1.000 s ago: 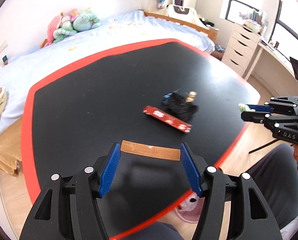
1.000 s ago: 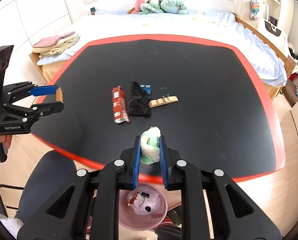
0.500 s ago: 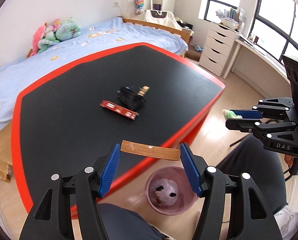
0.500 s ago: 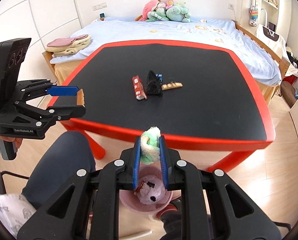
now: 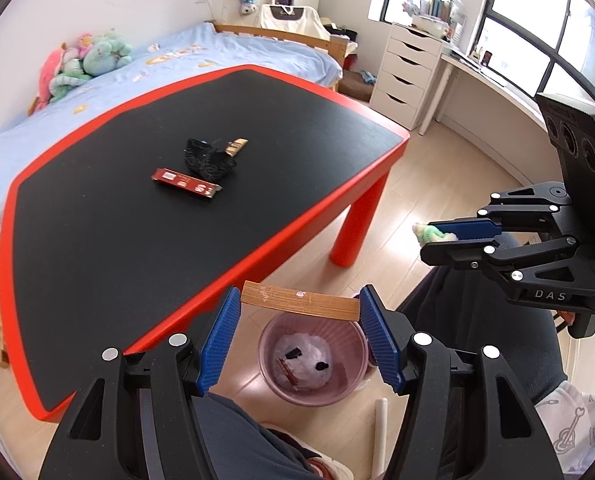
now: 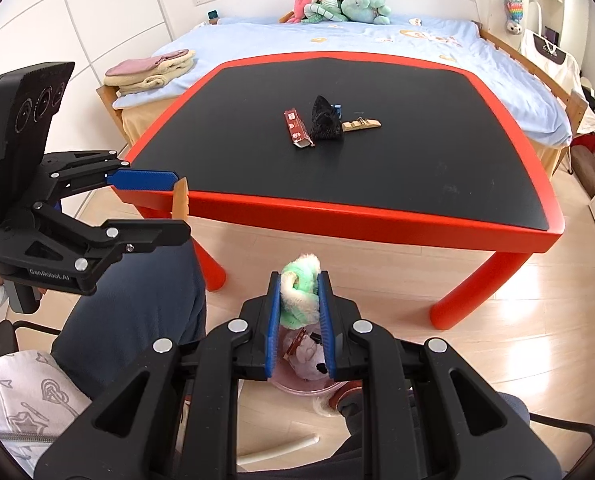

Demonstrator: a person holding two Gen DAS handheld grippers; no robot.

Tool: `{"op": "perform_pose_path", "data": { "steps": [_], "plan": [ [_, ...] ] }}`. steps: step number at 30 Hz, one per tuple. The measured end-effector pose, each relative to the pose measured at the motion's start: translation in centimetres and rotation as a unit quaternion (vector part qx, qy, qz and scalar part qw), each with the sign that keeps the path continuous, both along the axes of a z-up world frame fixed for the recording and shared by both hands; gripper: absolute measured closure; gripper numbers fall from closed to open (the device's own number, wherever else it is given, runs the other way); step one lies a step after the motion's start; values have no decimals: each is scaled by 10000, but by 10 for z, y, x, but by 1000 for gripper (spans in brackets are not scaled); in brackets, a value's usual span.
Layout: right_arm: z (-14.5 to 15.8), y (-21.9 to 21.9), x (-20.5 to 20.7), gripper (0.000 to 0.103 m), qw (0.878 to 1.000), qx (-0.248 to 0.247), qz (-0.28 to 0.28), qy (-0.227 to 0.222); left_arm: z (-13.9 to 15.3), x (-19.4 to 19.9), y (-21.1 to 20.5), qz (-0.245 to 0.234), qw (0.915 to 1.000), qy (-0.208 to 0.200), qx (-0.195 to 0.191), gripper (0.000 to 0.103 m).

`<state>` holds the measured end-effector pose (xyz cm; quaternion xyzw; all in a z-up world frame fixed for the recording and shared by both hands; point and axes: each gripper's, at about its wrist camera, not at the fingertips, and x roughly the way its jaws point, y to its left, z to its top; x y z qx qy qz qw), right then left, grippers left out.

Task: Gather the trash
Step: 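Carry stick and green paper over the wastebasket with both grippers and release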

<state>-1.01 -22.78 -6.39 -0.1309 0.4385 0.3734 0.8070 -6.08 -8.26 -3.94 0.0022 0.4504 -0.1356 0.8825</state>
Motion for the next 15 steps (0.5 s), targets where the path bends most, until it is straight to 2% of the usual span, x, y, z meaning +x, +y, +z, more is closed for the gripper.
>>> {"op": "perform_pose_path", "data": {
  "steps": [9, 12, 13, 14, 15],
  "plan": [
    [0, -3, -3, 85, 10000, 54, 14, 21, 1, -4, -7, -101, 9999, -6, 16, 43],
    [-1, -3, -3, 82, 9999, 109, 89, 67, 1, -3, -9, -184, 9998, 17, -22, 42],
    [-1, -3, -3, 75, 9999, 97, 106, 68, 0, -3, -10, -212, 9998, 11, -14, 41],
    [-2, -4, -3, 49, 9999, 67, 88, 38, 0, -3, -11, -213, 9998, -7, 7, 31],
    [-2, -5, -1, 29, 10000, 63, 70, 17, -1, -3, -11, -202, 9998, -40, -5, 24]
  ]
}}
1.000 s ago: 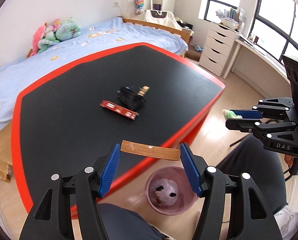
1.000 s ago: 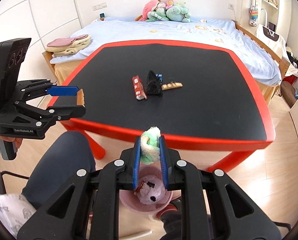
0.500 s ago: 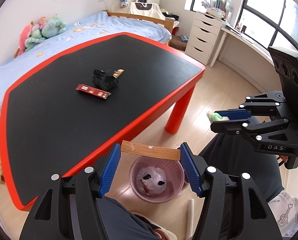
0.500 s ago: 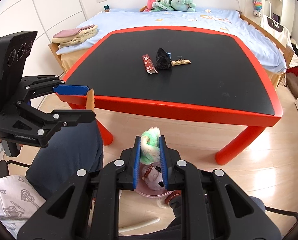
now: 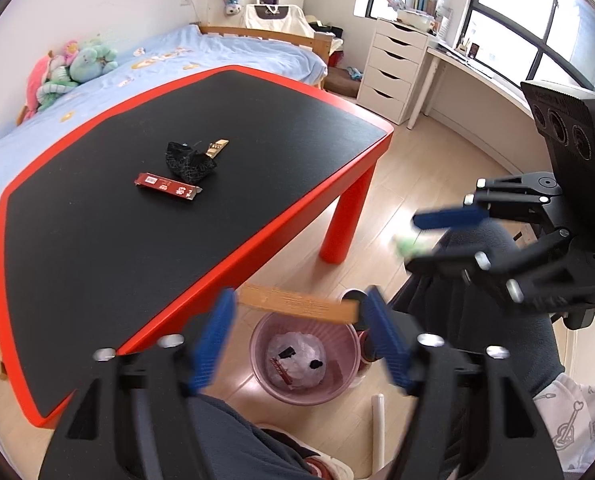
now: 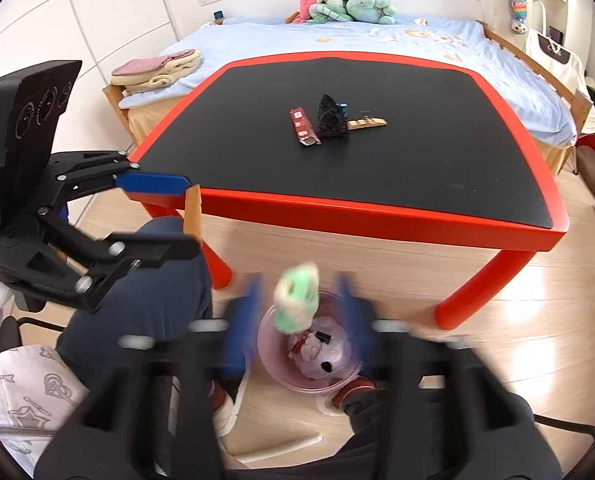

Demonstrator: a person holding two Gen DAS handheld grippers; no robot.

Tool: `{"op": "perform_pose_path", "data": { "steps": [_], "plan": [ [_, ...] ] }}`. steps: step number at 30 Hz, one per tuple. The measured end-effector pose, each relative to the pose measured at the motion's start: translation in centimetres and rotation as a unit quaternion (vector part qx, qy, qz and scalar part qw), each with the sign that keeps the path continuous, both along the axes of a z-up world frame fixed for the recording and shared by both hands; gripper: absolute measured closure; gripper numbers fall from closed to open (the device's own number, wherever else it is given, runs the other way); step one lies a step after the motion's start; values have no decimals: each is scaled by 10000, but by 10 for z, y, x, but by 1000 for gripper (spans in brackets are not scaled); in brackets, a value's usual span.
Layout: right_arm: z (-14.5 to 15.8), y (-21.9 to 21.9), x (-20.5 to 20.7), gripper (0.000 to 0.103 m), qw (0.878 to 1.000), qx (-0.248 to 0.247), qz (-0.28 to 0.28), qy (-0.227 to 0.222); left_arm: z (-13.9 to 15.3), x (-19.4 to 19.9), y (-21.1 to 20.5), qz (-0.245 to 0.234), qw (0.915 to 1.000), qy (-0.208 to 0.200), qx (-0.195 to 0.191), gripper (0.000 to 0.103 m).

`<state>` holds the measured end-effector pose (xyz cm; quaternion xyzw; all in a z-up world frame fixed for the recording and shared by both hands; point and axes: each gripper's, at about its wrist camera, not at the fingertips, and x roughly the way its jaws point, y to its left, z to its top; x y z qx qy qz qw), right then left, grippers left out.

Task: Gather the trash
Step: 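Carry stick and green paper over the wastebasket with both grippers and release, then move both grippers back toward the remaining items on the table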

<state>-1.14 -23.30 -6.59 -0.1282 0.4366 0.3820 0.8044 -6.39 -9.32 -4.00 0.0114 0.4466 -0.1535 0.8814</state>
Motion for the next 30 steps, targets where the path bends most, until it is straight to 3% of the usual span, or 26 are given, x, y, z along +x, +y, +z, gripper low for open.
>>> {"op": "perform_pose_path", "data": {
  "steps": [1, 3, 6, 30],
  "plan": [
    [0, -1, 1, 23, 10000, 29, -21, 2, 0, 0, 1, 25, 10000, -35, -30, 16],
    [-2, -4, 3, 10, 9999, -25, -142, -9, -1, 1, 3, 109, 9999, -27, -23, 14],
    [-6, -5, 4, 6, 9997, -78, -238, 34, -3, 3, 8, 237, 9997, 1, -6, 10],
    [-9, 0, 9, 3, 9996, -10, -241, 141, 0, 8, 33, 719, 9974, 70, -68, 8]
  ]
}}
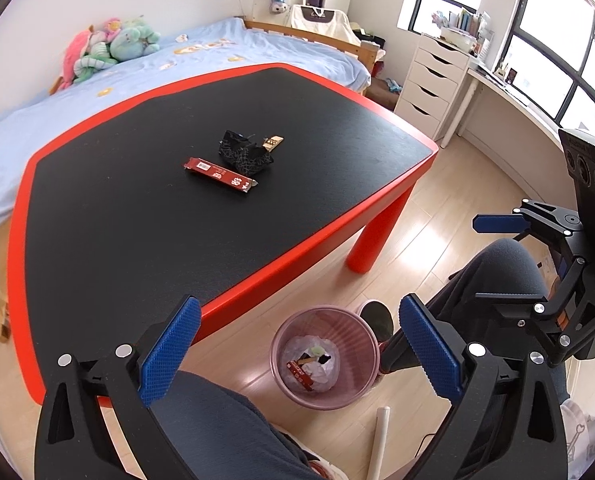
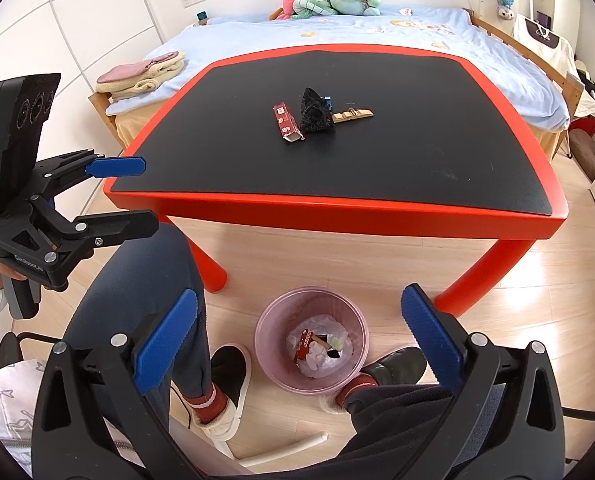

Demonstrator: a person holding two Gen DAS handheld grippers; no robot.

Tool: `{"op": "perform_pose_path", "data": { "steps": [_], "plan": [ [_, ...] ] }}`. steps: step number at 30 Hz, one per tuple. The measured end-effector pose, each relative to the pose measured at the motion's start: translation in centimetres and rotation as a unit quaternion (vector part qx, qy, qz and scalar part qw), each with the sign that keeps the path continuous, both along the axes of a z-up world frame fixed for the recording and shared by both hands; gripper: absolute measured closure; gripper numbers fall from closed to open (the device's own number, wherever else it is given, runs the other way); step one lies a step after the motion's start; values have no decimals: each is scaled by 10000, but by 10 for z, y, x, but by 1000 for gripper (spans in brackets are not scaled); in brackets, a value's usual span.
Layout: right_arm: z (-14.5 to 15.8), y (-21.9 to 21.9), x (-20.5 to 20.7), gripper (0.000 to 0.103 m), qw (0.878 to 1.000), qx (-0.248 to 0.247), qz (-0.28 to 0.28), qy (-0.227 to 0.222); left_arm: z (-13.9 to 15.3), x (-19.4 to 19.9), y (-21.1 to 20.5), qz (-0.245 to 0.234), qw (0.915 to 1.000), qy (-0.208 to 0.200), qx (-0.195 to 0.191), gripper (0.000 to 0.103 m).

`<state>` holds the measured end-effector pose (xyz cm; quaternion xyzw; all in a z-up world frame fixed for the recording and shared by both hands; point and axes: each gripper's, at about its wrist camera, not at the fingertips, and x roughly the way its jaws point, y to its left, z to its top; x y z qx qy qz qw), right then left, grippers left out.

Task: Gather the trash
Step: 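Move both grippers back toward the remaining items on the table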

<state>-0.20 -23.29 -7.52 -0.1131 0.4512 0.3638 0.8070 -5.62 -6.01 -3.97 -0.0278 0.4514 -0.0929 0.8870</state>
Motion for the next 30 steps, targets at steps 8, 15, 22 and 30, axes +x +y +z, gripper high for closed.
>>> {"op": "perform_pose_path", "data": {
  "steps": [8, 15, 22, 30],
  "plan": [
    [11, 6, 9, 3, 9999, 76, 15, -129, 8, 8, 9, 144, 9999, -60, 63, 8],
    [25, 22, 26, 3, 9994, 85, 154, -311, 16, 24, 24, 383, 9992, -129, 69, 8],
    [37, 38, 54, 3, 9986, 96, 227, -462, 16, 52, 42, 606, 9982, -20, -35, 8],
    [37, 56, 95, 3, 9983, -9, 210, -547, 7, 88, 56, 699, 9975, 102, -32, 8]
  ]
}}
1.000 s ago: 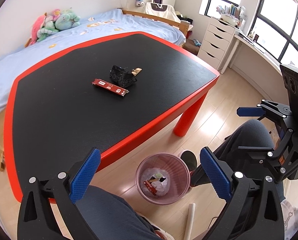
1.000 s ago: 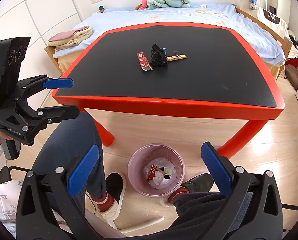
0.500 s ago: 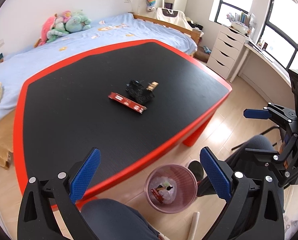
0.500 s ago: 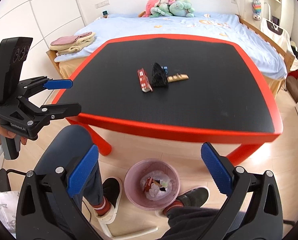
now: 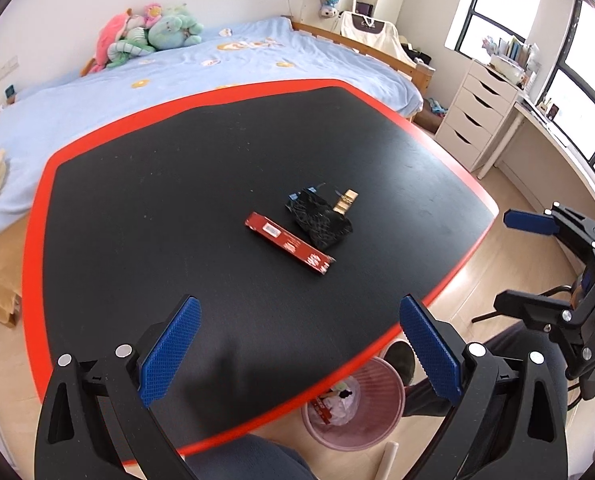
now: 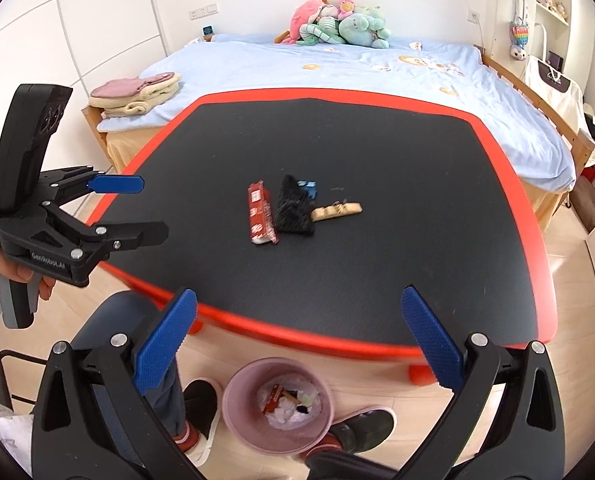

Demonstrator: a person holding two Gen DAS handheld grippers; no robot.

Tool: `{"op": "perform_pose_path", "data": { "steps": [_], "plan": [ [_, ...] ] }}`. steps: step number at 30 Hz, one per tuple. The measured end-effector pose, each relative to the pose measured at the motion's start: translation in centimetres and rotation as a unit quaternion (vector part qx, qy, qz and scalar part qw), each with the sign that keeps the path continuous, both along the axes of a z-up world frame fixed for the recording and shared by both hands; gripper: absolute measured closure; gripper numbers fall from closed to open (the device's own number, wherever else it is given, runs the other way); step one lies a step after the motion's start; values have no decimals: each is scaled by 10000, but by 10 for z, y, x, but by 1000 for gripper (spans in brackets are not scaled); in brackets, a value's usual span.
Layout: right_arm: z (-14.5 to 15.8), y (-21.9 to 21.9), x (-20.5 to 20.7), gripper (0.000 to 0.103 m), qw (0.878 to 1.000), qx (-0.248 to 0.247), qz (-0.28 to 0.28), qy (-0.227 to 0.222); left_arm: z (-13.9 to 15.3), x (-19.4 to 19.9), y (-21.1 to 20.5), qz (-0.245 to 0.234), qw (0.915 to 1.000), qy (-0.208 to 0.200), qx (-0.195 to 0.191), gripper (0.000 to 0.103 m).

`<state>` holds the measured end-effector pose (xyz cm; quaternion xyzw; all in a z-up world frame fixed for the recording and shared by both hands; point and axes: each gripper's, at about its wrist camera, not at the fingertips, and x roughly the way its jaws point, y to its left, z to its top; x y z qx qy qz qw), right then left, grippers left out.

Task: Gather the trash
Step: 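Move both grippers back toward the remaining items on the table, then grasp the red box with the left gripper while the right grasps the black mesh bag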

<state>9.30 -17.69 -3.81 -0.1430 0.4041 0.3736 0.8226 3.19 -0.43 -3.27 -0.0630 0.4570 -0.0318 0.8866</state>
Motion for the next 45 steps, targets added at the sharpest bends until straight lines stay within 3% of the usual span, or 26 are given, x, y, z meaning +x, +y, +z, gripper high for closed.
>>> {"op": "perform_pose_path", "data": {
  "steps": [16, 24, 26, 33, 36, 44, 45],
  "plan": [
    [-35, 43, 62, 4, 9993, -166, 326, 92, -41, 70, 22, 362, 9970, 667, -162, 8],
    [-55, 57, 78, 30, 9981, -119, 554, 251, -59, 94, 33, 658, 9930, 908, -371, 10],
    [-58, 61, 80, 33, 9976, -82, 625, 280, -64, 98, 33, 677, 9922, 981, -365, 20],
    [-68, 75, 85, 43, 9949, 15, 939, 353, -70, 106, 33, 782, 9908, 1028, -392, 28],
    [-71, 79, 90, 49, 9945, 86, 957, 409, -69, 105, 31, 774, 9911, 1011, -399, 36],
    [-76, 86, 93, 66, 9934, 134, 1018, 501, -68, 104, 29, 723, 9922, 957, -344, 76],
    [-76, 87, 92, 70, 9933, 131, 1032, 499, -68, 104, 29, 721, 9923, 952, -333, 77]
  ]
}}
